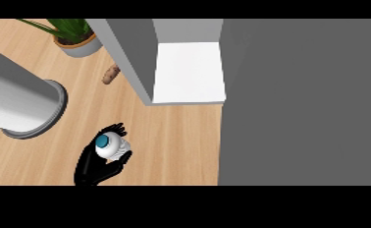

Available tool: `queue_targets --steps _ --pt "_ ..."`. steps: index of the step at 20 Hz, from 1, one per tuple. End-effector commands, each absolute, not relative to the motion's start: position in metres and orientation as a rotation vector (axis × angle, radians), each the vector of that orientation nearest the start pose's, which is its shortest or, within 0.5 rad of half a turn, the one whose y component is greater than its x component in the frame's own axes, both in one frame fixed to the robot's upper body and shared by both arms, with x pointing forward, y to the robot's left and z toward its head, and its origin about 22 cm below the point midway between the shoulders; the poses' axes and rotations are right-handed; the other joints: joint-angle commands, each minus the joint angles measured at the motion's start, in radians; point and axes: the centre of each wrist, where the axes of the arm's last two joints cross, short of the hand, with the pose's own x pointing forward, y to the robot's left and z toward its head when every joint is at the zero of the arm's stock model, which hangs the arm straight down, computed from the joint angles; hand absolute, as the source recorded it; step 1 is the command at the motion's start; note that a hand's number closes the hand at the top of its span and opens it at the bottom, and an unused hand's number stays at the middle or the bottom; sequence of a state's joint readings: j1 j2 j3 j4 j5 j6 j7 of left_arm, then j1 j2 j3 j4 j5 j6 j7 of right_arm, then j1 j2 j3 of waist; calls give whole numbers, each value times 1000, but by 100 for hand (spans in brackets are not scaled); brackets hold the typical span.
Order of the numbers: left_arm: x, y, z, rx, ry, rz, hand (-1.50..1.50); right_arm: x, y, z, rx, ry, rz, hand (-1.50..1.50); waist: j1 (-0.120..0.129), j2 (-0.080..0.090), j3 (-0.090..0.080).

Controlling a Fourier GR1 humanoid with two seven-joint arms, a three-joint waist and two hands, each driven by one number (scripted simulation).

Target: Pick up the bottled water, place it into the cabinet and close the cabinet

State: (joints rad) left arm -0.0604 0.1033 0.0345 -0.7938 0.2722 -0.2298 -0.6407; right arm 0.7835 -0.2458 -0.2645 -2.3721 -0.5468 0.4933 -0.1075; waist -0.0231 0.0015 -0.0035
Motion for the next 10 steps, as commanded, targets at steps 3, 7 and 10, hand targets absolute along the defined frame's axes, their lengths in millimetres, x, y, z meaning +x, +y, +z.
queue_targets --steps 3,7,10 --pt "192 261 -168 -312 -1552 330 150 33 -312 154 267 -1906 166 -150 -12 -4 0" --pt "196 274 -161 -327 -1590 270 150 31 -314 149 235 -1911 120 -150 1 -5 2" --pt "204 273 -159 -309 -1608 295 150 34 -307 154 236 -1901 123 -150 6 -2 2"
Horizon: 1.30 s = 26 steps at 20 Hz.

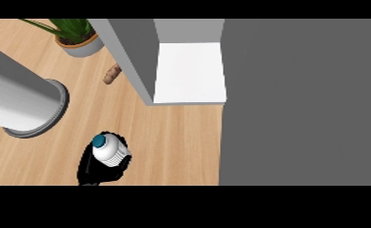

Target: Pick up the bottled water, place it into the cabinet and close the cabinet

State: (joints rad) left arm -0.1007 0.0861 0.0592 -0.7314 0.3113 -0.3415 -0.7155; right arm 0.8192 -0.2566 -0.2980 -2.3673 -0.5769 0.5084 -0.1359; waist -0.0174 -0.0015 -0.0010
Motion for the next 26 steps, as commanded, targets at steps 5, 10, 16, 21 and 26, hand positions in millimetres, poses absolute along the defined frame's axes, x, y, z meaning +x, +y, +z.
queue_targets --steps 5,10,16,21,26 --pt "230 326 -137 -242 -1685 361 150 48 -309 152 231 -1920 136 -150 7 6 -2" --pt "254 316 -123 -166 -1748 297 150 35 -316 156 258 -1902 152 -150 -5 2 -1" --pt "251 282 -114 -265 -1726 223 150 28 -314 161 232 -1900 124 -150 9 -5 1" --pt "280 250 -76 -266 -1765 186 150 32 -315 159 231 -1901 128 -150 14 -4 1" --pt "286 207 -55 -296 -1743 157 150 25 -314 156 215 -1900 126 -150 2 -4 0"
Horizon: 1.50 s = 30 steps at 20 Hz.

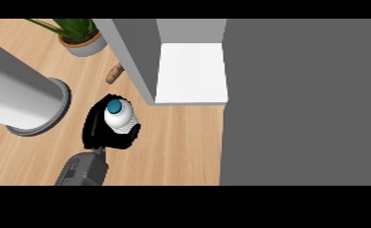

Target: Pick up the bottled water, place it into the cabinet and close the cabinet

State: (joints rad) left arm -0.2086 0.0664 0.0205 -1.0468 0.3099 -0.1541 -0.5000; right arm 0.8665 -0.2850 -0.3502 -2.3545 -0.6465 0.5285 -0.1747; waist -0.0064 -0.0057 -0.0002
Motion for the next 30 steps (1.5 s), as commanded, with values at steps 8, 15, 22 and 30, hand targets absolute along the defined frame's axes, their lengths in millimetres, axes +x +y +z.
queue_targets --steps 8,15,22,30 --pt "305 136 -10 -236 -1788 94 150 35 -326 153 206 -1900 143 -150 -15 5 -1" --pt "322 110 2 -113 -1786 94 150 31 -324 158 243 -1909 131 -150 -28 6 -2" --pt "363 101 37 2 -1741 47 150 38 -324 155 273 -1925 89 -150 -24 8 -1" --pt "384 90 24 44 -1657 53 150 39 -336 156 286 -1902 100 -150 -42 15 -2"
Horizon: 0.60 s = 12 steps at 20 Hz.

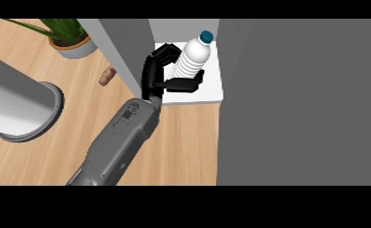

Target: Pick up the bottled water, place it into the cabinet and close the cabinet

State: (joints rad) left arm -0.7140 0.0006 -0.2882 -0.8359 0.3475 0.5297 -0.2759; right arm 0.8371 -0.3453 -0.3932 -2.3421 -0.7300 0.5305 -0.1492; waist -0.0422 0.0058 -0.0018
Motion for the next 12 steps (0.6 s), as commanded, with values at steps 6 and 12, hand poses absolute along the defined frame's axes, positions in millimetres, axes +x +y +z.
queue_targets --steps 6,12 --pt "395 90 17 107 -1675 58 150 45 -347 149 314 -1911 113 -150 -19 8 0" --pt "415 90 31 165 -1699 56 150 42 -337 148 308 -1922 110 -150 -21 9 0"
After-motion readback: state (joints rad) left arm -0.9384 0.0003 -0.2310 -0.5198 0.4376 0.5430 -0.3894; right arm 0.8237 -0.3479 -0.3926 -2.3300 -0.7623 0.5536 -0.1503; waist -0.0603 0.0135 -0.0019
